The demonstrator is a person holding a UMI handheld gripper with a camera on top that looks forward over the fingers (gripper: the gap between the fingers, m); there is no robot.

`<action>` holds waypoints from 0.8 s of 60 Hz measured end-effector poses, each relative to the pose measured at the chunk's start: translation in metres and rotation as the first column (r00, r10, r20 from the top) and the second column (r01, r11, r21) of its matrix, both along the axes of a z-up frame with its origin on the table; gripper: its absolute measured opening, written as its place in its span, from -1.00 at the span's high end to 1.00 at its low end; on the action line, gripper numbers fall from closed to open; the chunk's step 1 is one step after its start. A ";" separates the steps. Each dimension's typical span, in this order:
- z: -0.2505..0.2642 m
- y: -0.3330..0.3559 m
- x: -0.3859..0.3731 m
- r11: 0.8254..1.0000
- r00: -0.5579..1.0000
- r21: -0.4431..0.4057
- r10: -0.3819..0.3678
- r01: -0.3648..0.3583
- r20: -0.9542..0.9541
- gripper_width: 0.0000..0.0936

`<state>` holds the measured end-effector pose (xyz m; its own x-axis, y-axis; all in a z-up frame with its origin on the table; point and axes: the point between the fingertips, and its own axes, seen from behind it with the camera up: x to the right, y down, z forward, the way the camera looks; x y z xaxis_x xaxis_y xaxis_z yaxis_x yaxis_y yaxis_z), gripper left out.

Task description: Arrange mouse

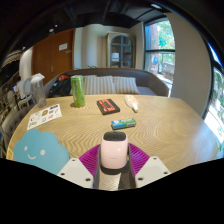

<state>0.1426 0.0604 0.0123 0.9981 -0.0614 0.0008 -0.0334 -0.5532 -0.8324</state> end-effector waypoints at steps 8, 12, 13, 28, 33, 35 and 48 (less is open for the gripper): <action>0.095 -0.021 -0.059 0.984 0.999 0.177 0.033 -0.034 0.006 0.19; 0.132 -0.032 -0.105 0.964 0.998 0.256 0.065 -0.064 0.002 0.19; 0.140 -0.035 -0.117 0.960 0.998 0.271 0.067 -0.064 -0.004 0.19; 0.041 -0.053 -0.261 0.986 0.986 0.108 0.135 -0.124 -0.093 0.20; 0.011 -0.053 -0.267 0.993 0.991 0.024 0.116 -0.115 -0.066 0.19; -0.001 -0.053 -0.268 0.994 0.992 0.010 0.108 -0.107 -0.063 0.18; -0.021 -0.054 -0.276 0.988 0.988 -0.033 0.151 -0.152 -0.037 -0.14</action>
<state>-0.1336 0.0062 -0.0090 0.9954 0.0897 -0.0343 0.0246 -0.5831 -0.8120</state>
